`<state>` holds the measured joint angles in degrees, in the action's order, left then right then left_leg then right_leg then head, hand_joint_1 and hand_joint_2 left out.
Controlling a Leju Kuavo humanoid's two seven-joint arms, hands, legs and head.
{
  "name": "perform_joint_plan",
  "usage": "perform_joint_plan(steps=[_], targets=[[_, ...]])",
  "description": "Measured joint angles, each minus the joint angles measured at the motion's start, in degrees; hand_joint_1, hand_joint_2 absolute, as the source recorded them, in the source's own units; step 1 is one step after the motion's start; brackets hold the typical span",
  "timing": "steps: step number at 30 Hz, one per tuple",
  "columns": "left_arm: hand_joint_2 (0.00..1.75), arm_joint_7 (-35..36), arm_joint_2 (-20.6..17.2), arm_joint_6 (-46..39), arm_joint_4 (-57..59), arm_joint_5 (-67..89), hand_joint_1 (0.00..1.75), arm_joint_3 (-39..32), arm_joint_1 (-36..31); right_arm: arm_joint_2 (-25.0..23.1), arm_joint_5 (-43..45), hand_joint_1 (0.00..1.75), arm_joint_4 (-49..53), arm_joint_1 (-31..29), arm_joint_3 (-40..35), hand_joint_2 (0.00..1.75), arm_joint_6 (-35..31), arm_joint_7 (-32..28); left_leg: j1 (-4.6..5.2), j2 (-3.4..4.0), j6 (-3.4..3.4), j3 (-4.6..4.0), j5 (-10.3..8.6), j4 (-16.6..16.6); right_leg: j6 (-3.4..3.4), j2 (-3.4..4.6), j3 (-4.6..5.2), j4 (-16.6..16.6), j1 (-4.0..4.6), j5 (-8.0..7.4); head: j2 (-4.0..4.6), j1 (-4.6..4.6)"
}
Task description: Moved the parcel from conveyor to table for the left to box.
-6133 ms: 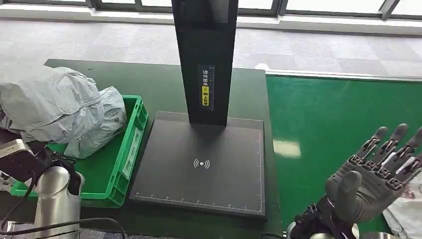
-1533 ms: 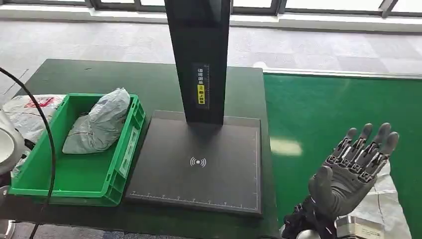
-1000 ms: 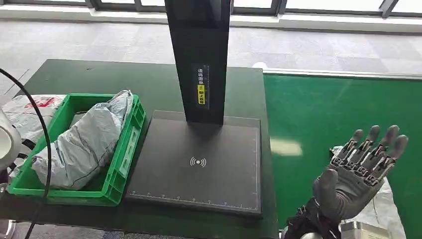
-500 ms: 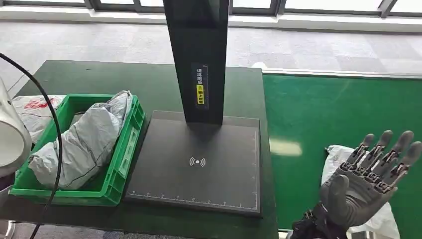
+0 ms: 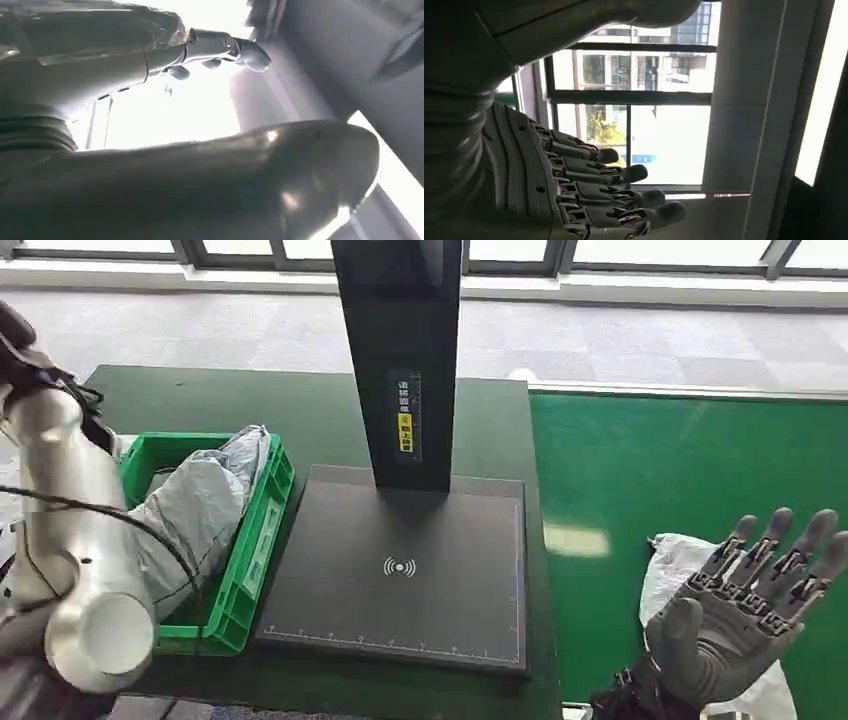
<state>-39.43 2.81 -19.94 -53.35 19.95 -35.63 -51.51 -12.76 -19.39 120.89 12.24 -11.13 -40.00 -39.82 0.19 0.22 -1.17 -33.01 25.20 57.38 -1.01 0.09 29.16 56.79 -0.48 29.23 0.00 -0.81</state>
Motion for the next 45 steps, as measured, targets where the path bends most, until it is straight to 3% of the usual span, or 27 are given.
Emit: perform_joint_plan(steps=[3, 7, 8, 11, 14, 18, 25, 26, 28, 29, 38, 45], targets=[[0.00, 0.25, 2.07, 1.27, -3.69, -2.18, 0.00, 1.11, 8.52, 0.00, -0.13, 0.00, 0.00, 0.52, 0.15, 1.75, 0.00, 0.00, 0.02, 0.53, 0.01, -0.27, 0.00, 0.01, 0.04, 0.44, 0.40, 0.00, -0.01, -0.25, 0.00, 0.00], [0.00, 1.35, 4.25, 2.15, -9.29, -4.52, 0.00, 4.28, 16.62, 0.00, -0.18, 0.00, 0.00, 0.79, 0.52, 1.75, 0.02, -0.02, -0.01, 0.33, 0.12, -0.37, 0.07, 0.05, 0.09, 0.26, 0.44, -0.01, -0.08, -0.16, 0.00, -0.04], [1.75, 1.35, 4.42, 2.19, -10.17, -4.57, 0.00, 4.74, 17.70, 0.00, -0.18, 0.00, 0.00, 0.80, 0.61, 1.75, 0.00, 0.00, -0.01, 0.33, 0.14, -0.38, 0.08, 0.04, 0.09, 0.26, 0.45, -0.01, -0.09, -0.16, 0.00, -0.04], [1.75, 2.08, 4.88, 1.31, -12.14, -4.37, 0.00, 5.55, 19.90, 0.00, -0.15, 0.00, 0.00, 0.81, 0.77, 1.75, 0.00, 0.00, 0.00, 0.35, 0.16, -0.41, 0.10, 0.03, 0.09, 0.26, 0.44, -0.01, -0.06, -0.15, 0.00, -0.04], [1.75, 2.70, 5.94, -4.44, -17.50, -3.10, 0.00, 9.27, 27.52, 0.00, -0.09, 0.00, -0.02, 0.82, 0.79, 1.75, 0.02, 0.02, 0.05, 0.47, 0.16, -0.28, 0.23, 0.00, 0.13, 0.37, 0.43, -0.01, -0.09, -0.08, 0.00, -0.04], [1.75, 1.13, 7.05, -5.81, -22.25, -4.37, 0.00, 14.07, 35.45, 0.00, -0.15, 0.00, -0.02, 0.78, 0.79, 1.75, 0.02, 0.00, -0.01, 0.22, 0.16, -0.39, 0.23, 0.03, 0.10, 0.15, 0.48, -0.02, -0.11, 0.04, 0.00, -0.04], [1.75, 1.92, 7.33, -5.39, -25.69, -6.06, 0.00, 16.72, 38.89, 0.00, -0.24, 0.00, -0.02, 0.82, 0.79, 1.75, 0.02, 0.00, -0.02, 0.18, 0.16, -0.37, 0.22, 0.03, 0.10, 0.10, 0.45, -0.02, -0.08, 0.03, 0.00, -0.04], [0.00, 2.27, 7.29, -4.52, -26.30, -7.33, 0.00, 17.47, 39.29, 0.00, -0.33, 0.00, -0.02, 0.85, 0.79, 1.75, 0.02, 0.00, -0.02, 0.17, 0.16, -0.37, 0.22, 0.03, 0.10, 0.09, 0.44, -0.02, -0.06, 0.04, 0.00, -0.04], [0.00, 2.23, 7.12, -2.80, -28.28, -10.35, 0.00, 19.92, 40.73, 0.00, -0.39, 0.00, -0.02, 1.06, 0.83, 1.75, 0.02, 0.00, -0.02, 0.17, 0.16, -0.38, 0.22, 0.03, 0.10, 0.10, 0.39, -0.02, -0.07, 0.03, 0.00, -0.04], [1.75, 1.94, 7.11, -2.40, -29.32, -11.59, 0.00, 21.27, 41.74, 0.00, -0.53, 0.00, -0.02, 1.26, 0.87, 1.75, 0.02, 0.00, -0.02, 0.18, 0.16, -0.38, 0.22, 0.03, 0.10, 0.11, 0.40, -0.02, -0.07, 0.04, 0.00, -0.04], [1.75, -0.75, 6.79, 1.97, -40.37, -16.57, 0.00, 35.23, 51.04, 0.90, -1.03, 0.00, -2.82, 2.40, 1.84, 1.75, 0.02, 0.02, 0.05, 0.11, 0.28, -0.39, 0.35, 0.03, 0.25, 0.06, 0.41, -0.07, -0.08, 0.16, 0.00, -0.04], [1.75, -0.79, 6.33, 1.99, -43.92, -16.57, 0.00, 39.08, 52.96, 1.46, -1.31, 0.00, -4.26, 2.63, 1.86, 1.75, 0.02, 0.02, 0.04, 0.10, 0.27, -0.35, 0.34, 0.03, 0.25, 0.05, 0.38, -0.07, -0.08, 0.15, 0.00, -0.04]])
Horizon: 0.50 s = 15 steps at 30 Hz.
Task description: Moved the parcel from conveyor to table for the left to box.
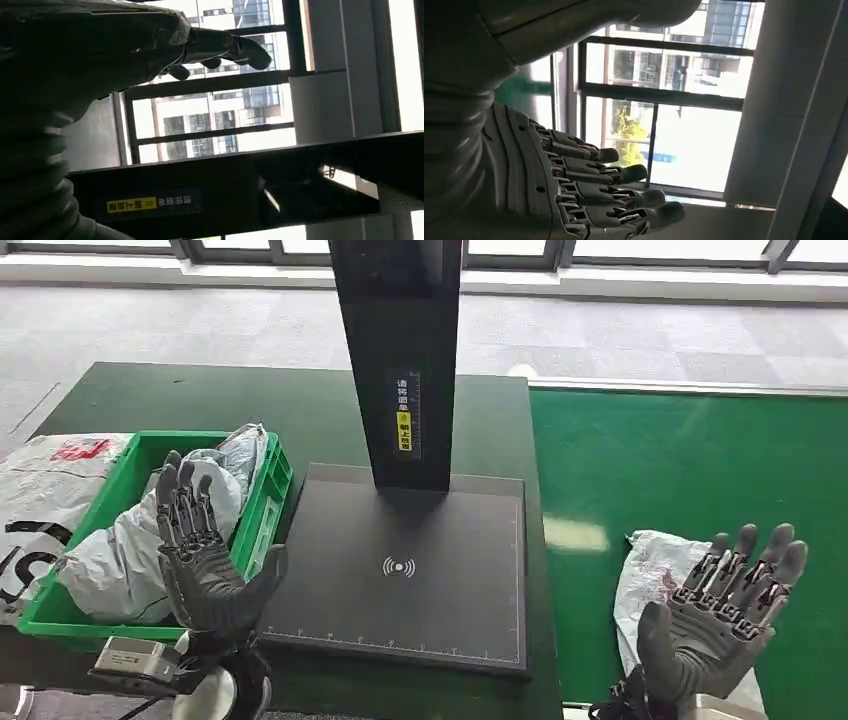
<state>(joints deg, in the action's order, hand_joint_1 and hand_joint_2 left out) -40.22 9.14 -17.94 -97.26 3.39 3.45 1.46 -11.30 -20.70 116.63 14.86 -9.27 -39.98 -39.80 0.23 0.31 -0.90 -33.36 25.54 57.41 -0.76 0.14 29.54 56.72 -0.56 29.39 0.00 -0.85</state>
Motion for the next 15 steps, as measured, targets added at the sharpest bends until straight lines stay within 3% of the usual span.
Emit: perform_joint_plan(steps=[6, 9, 12, 15], targets=[[1.75, 0.00, -0.57, 4.14, -1.36, 0.76, 0.00, 5.43, 0.46, 0.00, -9.16, 0.00, -4.64, -0.48, 1.90, 1.75, 0.00, 0.76, 0.00, -0.04, 0.00, 0.01, 0.00, 0.00, 0.00, -0.02, -0.03, 0.00, 0.03, 0.00, 0.00, 0.00], [1.75, 0.00, -0.59, 7.29, -2.06, 0.06, 0.00, 7.46, 0.40, 0.13, -18.52, 0.00, -8.05, -2.04, 4.69, 1.75, 0.15, 7.23, 0.02, -0.01, 0.01, 0.01, 0.00, 0.00, 0.01, -0.01, -0.01, -0.01, 0.07, 0.00, 0.00, 0.00], [1.75, 0.00, -0.59, 10.40, -2.67, -0.44, 0.00, 9.68, 0.21, 3.29, -28.46, 0.00, -13.37, -4.80, 10.70, 1.75, 2.82, 17.85, 0.07, -0.06, 0.10, 0.01, -0.02, 0.06, 0.12, -0.05, -0.06, -0.04, 0.03, -0.06, 0.00, 0.00], [1.75, -0.02, -0.59, 10.80, -3.02, -0.46, 0.00, 10.69, 0.20, 5.83, -28.88, 0.00, -16.71, -6.57, 15.05, 1.75, 3.15, 19.10, 0.12, -0.13, 0.24, -0.02, -0.03, 0.13, 0.16, -0.17, -0.10, -0.04, 0.00, -0.09, 0.00, 0.02]])
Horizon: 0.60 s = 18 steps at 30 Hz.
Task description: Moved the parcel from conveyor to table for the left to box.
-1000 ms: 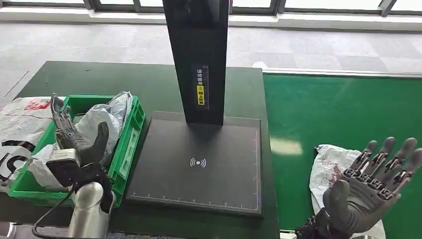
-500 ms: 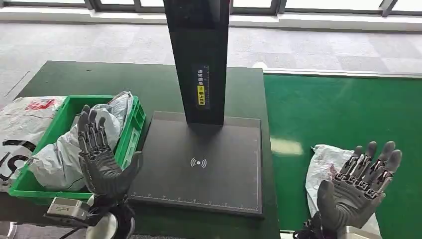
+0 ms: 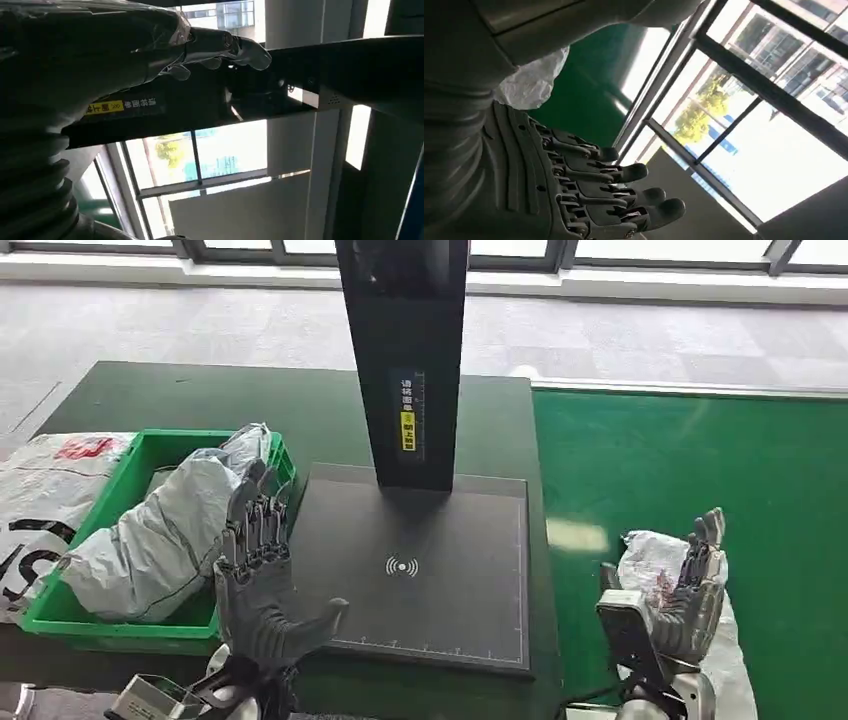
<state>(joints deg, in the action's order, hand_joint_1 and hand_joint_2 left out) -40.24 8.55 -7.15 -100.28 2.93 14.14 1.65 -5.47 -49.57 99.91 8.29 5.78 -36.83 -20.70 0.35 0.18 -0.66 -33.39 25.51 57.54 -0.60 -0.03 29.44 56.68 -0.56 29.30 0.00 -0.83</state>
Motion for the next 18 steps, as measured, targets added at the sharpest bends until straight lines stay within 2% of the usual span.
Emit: perform_joint_plan(steps=[5, 7, 9, 10, 14, 18], targets=[[1.75, 0.00, 0.00, 0.18, -0.20, -0.04, 0.00, 0.85, -0.07, 1.91, -0.79, 0.00, -2.98, -1.23, 2.55, 1.75, 0.40, 0.68, 0.01, 0.02, 0.01, 0.00, 0.01, 0.01, 0.03, 0.02, -0.04, 0.00, -0.01, -0.02, 0.00, 0.00], [1.75, 0.00, 0.04, 2.52, -0.37, -0.59, 0.00, 0.90, -0.04, 2.87, -4.78, 0.00, -4.52, -2.70, 3.18, 1.75, 2.58, 4.45, 0.01, 0.05, 0.01, -0.02, 0.01, 0.00, 0.03, 0.05, -0.04, 0.01, 0.02, -0.02, 0.00, 0.00], [1.75, 0.02, 0.31, 6.19, 0.07, -0.70, 0.00, 0.90, 0.02, 6.40, -9.03, 0.00, -9.59, -6.97, 4.10, 1.75, 6.06, 9.58, 0.04, 0.17, 0.04, -0.01, -0.01, 0.01, 0.09, 0.16, 0.02, 0.01, -0.03, -0.07, 0.00, -0.02], [1.75, 0.02, 0.56, 6.99, 0.37, -0.66, 0.00, 0.90, 0.02, 8.67, -9.72, 0.00, -12.95, -9.39, 5.07, 1.75, 6.88, 10.34, 0.05, 0.13, 0.13, -0.02, -0.07, 0.01, 0.17, 0.15, 0.01, 0.00, -0.05, -0.10, 0.00, 0.00], [1.75, 0.02, 0.83, 7.91, 1.03, -0.68, 0.00, 0.88, -0.02, 15.10, -12.89, 0.00, -25.89, -18.40, 7.72, 1.75, 7.23, 10.51, 0.09, 0.11, 0.25, -0.07, -0.14, 0.13, 0.35, 0.13, -0.02, 0.00, -0.09, -0.23, 0.00, 0.00], [1.75, 0.02, 1.03, 8.44, 1.64, -0.26, 0.00, 0.88, -0.10, 18.67, -14.95, 0.00, -36.67, -24.12, 8.21, 1.75, 8.70, 12.52, 0.09, 0.08, 0.29, -0.10, -0.15, 0.18, 0.39, 0.10, -0.01, 0.00, -0.09, -0.26, 0.00, 0.00]])
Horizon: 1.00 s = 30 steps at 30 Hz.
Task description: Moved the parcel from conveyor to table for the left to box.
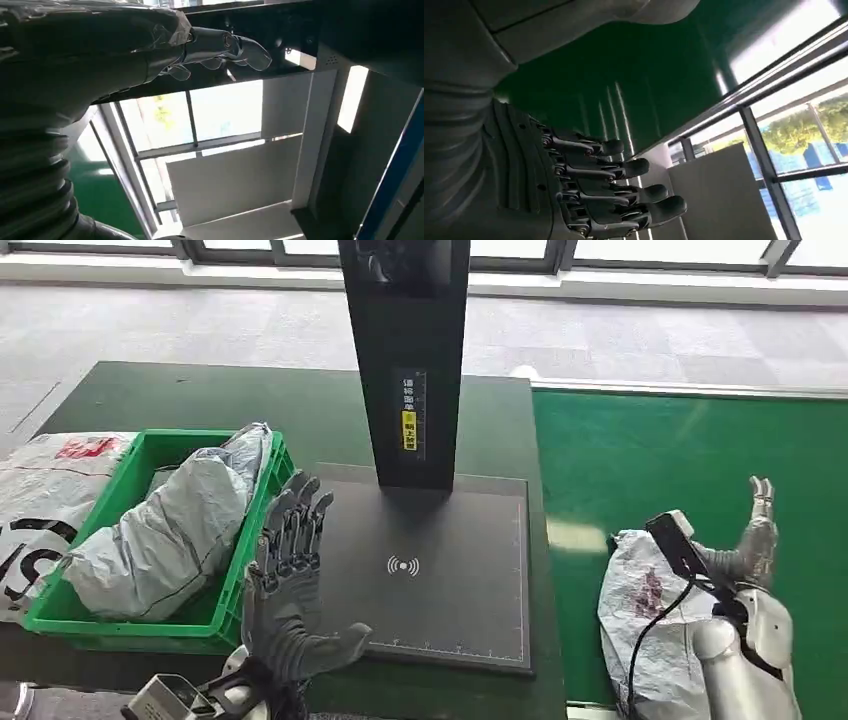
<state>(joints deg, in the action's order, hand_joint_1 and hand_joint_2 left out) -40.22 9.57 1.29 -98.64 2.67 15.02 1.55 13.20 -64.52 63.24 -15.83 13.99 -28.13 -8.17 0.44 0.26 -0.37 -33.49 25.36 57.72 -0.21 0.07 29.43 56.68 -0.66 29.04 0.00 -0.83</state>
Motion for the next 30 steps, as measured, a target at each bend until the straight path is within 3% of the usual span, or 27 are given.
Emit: perform_joint_plan(steps=[8, 13, 30], targets=[[1.75, 0.00, 0.07, 0.44, 1.90, 0.90, 0.00, 0.00, -0.07, 3.28, -4.84, 0.00, -17.48, -5.88, 0.31, 1.75, 9.85, 7.82, 0.00, -0.03, 0.05, -0.10, 0.03, 0.00, 0.01, -0.01, 0.06, 0.00, 0.02, 0.01, 0.00, 0.00], [1.75, 0.00, 0.11, 0.50, 3.06, 1.88, 0.00, 0.00, -0.57, 3.34, -7.04, 0.00, -25.97, -8.22, 0.28, 1.75, 14.84, 9.03, -0.01, -0.11, 0.05, -0.13, 0.03, -0.01, 0.00, -0.10, 0.05, 0.01, 0.02, 0.02, 0.00, 0.00], [1.75, 0.00, 0.11, 0.96, 5.14, 2.12, 0.00, 0.00, -0.77, 1.75, -6.80, 0.00, -34.98, -12.13, -0.04, 1.75, 21.22, 7.50, -0.01, -0.12, 0.05, -0.11, 0.03, -0.01, 0.01, -0.11, 0.02, 0.01, 0.03, 0.02, 0.00, 0.00]])
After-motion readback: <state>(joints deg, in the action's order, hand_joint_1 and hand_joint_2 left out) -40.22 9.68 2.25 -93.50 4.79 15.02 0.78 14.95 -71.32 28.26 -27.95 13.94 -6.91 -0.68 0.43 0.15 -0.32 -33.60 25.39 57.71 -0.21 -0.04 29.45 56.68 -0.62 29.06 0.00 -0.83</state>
